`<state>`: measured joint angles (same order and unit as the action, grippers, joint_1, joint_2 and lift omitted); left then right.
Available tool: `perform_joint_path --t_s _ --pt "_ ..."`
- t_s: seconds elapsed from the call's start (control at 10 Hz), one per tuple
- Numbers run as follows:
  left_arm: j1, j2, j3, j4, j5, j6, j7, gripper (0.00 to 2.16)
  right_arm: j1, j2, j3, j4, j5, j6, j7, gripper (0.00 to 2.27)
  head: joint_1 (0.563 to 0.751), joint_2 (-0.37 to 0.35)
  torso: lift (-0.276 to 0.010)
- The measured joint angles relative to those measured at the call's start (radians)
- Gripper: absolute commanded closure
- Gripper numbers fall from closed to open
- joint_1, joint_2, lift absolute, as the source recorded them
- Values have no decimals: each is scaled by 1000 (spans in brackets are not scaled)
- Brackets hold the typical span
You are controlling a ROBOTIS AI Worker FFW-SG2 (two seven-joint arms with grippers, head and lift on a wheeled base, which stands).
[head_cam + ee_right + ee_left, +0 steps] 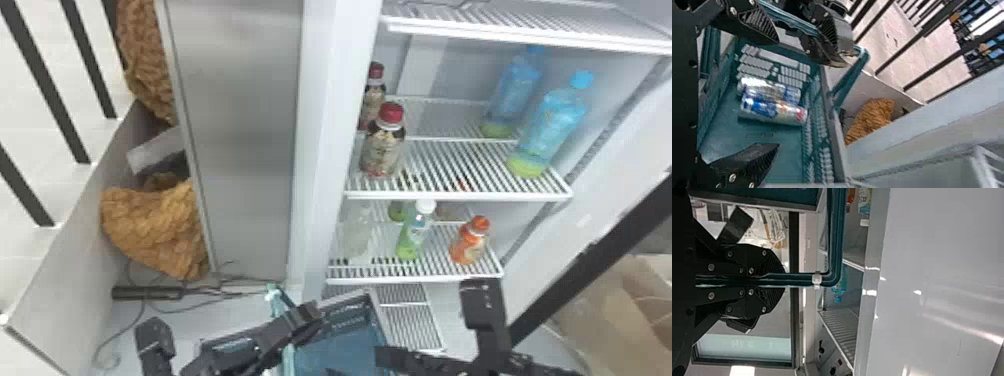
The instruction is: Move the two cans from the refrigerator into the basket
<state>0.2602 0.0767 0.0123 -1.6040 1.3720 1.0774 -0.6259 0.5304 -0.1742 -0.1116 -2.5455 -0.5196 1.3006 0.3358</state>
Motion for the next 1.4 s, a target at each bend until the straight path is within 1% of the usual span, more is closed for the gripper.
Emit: perform_joint_path --t_s 0.1,0.3,0.6,0.8,0.9,1.1,1.3,1.4 --pt "1 0 2 0 0 0 -1 1191 42 9 -25 -38 33 -49 0 122 695 -218 -31" --pt "6 0 6 0 0 0 -3 1191 146 31 -84 -102 92 -196 3 124 695 -260 -31" --pt "9 0 6 0 0 0 -3 1191 260 69 -197 -104 177 -493 61 124 695 -350 -31" --pt "12 0 6 0 0 0 -3 1191 314 97 -275 -49 217 -726 100 124 695 -350 -31" --pt "12 0 7 0 -2 0 -3 1191 331 107 -303 17 222 -900 112 125 695 -350 -31" --pt "14 0 8 0 -2 0 -3 1191 353 124 -342 139 214 -1139 135 125 695 -350 -31" --pt "16 0 7 0 -2 0 -3 1191 390 144 -357 194 207 -1269 146 127 695 -350 -31" --pt "18 0 8 0 -2 0 -3 1191 423 154 -357 203 201 -1325 146 127 695 -350 -31"
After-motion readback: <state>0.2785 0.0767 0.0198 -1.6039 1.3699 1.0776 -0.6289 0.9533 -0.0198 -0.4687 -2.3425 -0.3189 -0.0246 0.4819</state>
